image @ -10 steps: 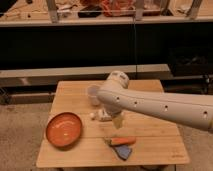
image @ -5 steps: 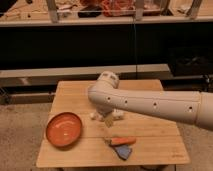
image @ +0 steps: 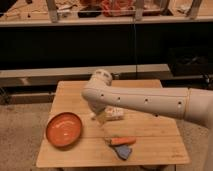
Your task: Push the ceramic bowl across the table
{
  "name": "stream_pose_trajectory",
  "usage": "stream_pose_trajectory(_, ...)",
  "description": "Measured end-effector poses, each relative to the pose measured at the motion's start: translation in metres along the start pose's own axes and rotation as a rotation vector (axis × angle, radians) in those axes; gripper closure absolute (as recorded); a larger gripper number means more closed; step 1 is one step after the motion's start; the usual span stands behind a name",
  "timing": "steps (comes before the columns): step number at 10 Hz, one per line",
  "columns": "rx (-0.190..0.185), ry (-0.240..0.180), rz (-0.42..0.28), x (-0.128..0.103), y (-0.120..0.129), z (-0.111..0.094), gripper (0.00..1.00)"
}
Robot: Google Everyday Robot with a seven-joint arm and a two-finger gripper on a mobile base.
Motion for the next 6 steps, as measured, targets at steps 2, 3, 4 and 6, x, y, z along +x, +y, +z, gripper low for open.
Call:
stream_pose_trajectory(2, 0.007, -0.011, -0.013, -0.012, -0.009, 0.003, 0.2)
stream_pose_trajectory(3, 0.01, -0.016, -0.021, -0.021, -0.014, 0.004, 0.2)
stream_pose_trajectory(4, 0.013, -0.019, -0.024, -0.023, -0.016, 0.005, 0.2)
stream_pose_trajectory(6, 0.018, -0.025, -0.031, -0.026, -0.018, 0.007, 0.2)
